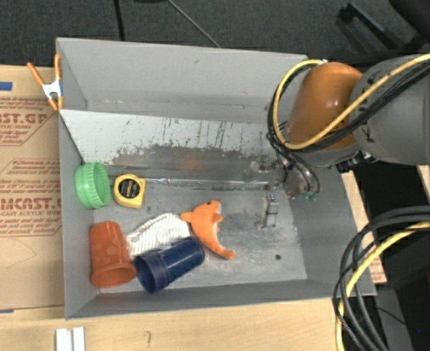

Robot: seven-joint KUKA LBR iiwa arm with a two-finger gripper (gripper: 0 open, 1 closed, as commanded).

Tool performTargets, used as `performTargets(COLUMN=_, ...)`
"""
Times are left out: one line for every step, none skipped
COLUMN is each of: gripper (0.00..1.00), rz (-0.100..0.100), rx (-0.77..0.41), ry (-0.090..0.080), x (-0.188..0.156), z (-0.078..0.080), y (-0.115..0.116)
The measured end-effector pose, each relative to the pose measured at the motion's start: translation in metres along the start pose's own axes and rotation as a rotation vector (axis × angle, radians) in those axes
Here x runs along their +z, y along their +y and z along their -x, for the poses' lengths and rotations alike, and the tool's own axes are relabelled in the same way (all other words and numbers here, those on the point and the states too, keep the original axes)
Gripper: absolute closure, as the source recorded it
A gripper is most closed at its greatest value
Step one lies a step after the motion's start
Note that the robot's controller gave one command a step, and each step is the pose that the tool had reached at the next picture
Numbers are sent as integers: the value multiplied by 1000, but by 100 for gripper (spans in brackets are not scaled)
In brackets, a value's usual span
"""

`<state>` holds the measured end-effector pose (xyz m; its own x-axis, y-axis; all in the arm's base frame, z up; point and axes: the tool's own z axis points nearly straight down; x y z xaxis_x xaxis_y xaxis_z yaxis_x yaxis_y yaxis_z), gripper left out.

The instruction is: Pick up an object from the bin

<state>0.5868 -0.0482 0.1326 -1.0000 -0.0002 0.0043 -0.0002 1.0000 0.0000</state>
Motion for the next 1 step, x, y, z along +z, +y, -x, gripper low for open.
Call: performTargets(gripper=0, rz=0, rx=-1, ry=-6, x=-5, z=1, y=0)
